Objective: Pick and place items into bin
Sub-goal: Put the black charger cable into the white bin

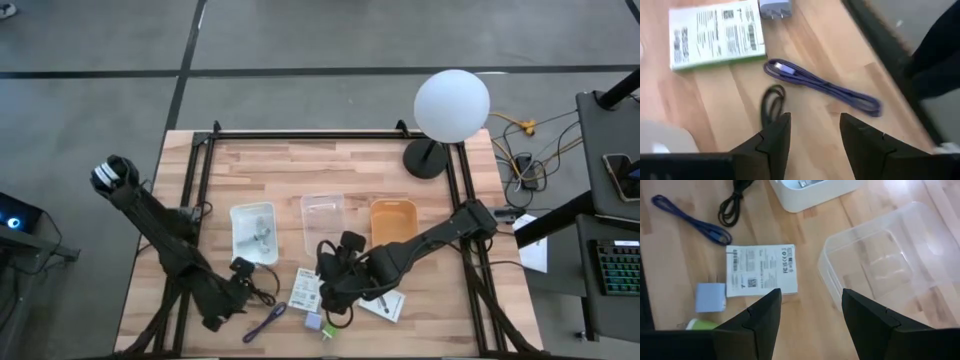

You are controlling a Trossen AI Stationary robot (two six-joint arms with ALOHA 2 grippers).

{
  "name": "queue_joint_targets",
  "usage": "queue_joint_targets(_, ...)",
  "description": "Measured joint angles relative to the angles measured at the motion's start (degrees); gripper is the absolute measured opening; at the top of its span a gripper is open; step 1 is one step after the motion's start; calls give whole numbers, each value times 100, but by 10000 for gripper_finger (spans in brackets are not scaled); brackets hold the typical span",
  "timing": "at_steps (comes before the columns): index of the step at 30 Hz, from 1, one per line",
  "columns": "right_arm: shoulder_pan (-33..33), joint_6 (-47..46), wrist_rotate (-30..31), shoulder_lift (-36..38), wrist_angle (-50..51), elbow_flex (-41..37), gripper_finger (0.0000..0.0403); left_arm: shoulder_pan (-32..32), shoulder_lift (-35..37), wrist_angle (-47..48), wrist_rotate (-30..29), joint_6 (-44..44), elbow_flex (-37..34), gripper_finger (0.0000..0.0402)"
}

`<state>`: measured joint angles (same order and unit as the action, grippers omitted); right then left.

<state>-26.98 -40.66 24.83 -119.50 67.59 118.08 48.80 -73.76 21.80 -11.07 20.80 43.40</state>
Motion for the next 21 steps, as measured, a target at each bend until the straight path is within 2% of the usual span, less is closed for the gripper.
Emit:
queue_joint_targets(3, 9, -140, -48, -2, -4, -21, 194, -198, -433, -31, 10, -548, 99, 143)
queue_joint_targets(8, 9, -413, -168, 0, 104, -57, 194, -493, -1040, -180, 219, -769, 186, 136)
queue_joint_targets(11, 4, -546, -247, 2, 177, -75, 194, -646, -1287, -277, 463, -769, 183, 136)
queue_joint_targets(21, -42, -736, -298, 2, 373, -181, 194, -983, -1698, -131, 402, -651, 219, 136)
